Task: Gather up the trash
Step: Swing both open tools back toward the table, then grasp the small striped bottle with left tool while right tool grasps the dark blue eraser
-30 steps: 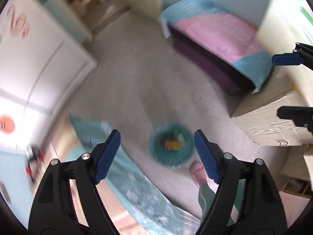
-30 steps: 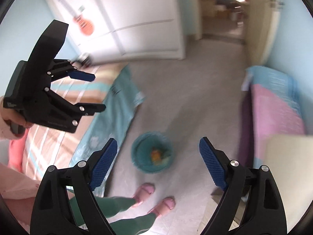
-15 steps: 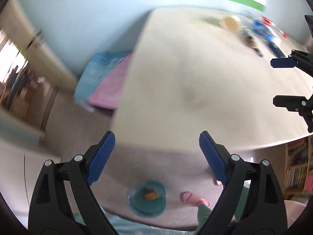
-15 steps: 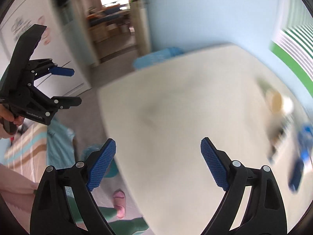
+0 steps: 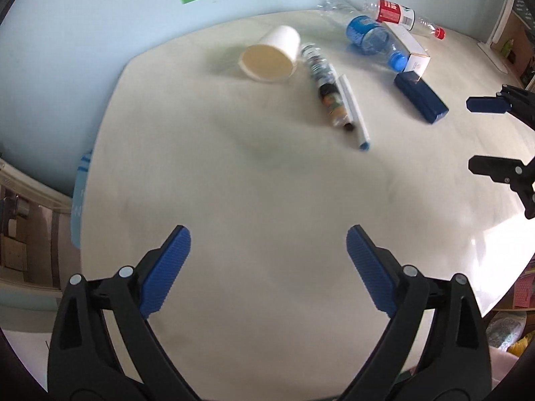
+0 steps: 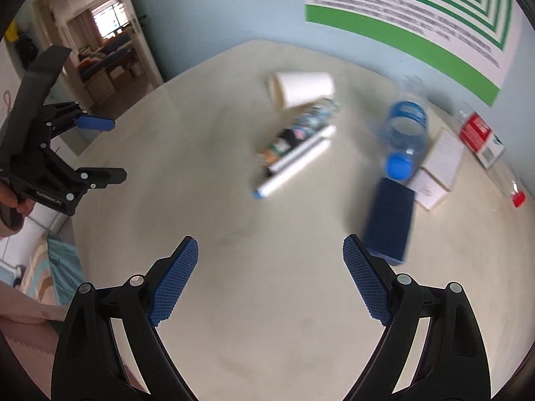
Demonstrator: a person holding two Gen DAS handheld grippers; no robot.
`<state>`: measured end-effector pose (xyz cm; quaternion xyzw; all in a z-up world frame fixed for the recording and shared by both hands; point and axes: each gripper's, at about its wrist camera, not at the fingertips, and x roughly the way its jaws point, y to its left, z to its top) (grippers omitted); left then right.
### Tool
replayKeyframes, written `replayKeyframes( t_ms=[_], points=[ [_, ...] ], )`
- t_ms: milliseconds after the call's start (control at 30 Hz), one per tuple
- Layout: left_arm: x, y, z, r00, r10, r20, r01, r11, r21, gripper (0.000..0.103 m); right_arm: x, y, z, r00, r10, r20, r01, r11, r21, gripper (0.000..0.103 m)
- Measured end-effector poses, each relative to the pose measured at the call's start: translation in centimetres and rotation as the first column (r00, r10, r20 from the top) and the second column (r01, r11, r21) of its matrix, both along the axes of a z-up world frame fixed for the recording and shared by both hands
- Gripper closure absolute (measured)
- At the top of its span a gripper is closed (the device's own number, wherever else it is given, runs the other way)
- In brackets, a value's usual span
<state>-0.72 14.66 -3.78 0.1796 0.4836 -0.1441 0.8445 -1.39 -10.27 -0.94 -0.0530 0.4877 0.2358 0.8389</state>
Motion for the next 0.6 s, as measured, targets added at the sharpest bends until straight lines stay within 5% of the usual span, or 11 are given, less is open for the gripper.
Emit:
replayKeyframes(
  t_ms=[233,400,600],
  points=[
    [4.7,-5.3,-1.1,0.997,-0.066,-0.048,0.067,0.998,0.014,0.011,2.3,-6.4,-2.6,0.992,-0.113,-0.054,0.112,0.993,-0.026,0.015],
    [8.3,-7.5,-1.8,0.990,-0.103,-0.096,0.104,0.995,0.006,0.011,3.7,-7.0,-4.3,0.980,-0.171,-0.098,0.167,0.985,-0.040,0.015],
    [12.1,-8.9,-3.1,0.980,-0.147,-0.137,0.147,0.989,-0.010,0.028,6.2,-7.1,-6.4,0.968,-0.202,-0.146,0.197,0.979,-0.050,0.014]
  ],
)
